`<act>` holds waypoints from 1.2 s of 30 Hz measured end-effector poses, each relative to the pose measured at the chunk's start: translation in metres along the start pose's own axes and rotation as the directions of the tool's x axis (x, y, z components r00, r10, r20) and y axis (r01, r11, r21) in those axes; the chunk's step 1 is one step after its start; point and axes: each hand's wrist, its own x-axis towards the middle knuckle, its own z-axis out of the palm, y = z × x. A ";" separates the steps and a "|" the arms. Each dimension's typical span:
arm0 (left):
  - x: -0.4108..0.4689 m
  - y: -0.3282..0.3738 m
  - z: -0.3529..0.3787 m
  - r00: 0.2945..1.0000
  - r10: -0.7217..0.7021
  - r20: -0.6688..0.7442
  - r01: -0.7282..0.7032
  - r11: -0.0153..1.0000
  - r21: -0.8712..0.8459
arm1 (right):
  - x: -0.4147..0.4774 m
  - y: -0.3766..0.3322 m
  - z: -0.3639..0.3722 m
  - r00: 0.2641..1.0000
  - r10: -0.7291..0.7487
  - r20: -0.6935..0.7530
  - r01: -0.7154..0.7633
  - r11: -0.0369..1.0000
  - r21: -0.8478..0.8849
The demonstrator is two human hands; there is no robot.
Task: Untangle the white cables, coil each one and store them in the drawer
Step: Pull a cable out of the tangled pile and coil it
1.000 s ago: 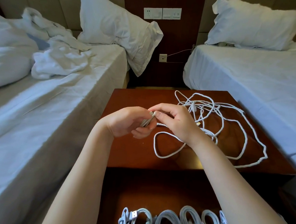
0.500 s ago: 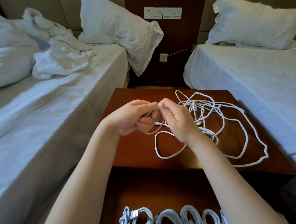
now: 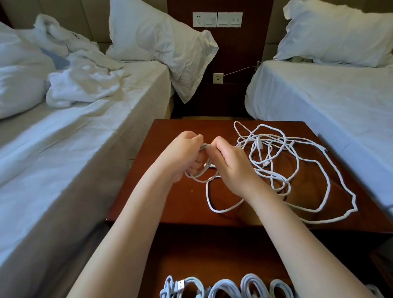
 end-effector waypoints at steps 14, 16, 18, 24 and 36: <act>0.004 -0.011 -0.001 0.915 0.393 -0.090 -0.377 0.914 0.150 | 0.007 -0.009 -0.006 0.884 0.265 -0.385 -0.212 0.961 0.176; 0.003 -0.012 0.007 0.884 0.449 -0.132 -0.422 0.887 0.190 | 0.007 -0.010 -0.004 0.859 0.290 -0.422 -0.229 0.955 0.190; 0.004 -0.012 0.017 0.853 0.479 -0.208 -0.450 0.876 0.174 | 0.006 -0.012 -0.001 0.844 0.297 -0.446 -0.240 0.954 0.181; 0.002 -0.018 0.037 0.657 0.574 -0.490 -0.545 0.810 0.218 | 0.004 -0.021 0.009 0.859 0.248 -0.447 -0.183 0.966 0.185; 0.021 -0.034 0.008 0.538 0.606 -0.585 -0.505 0.788 0.352 | 0.001 -0.017 0.000 0.981 0.130 -0.143 -0.091 0.964 0.251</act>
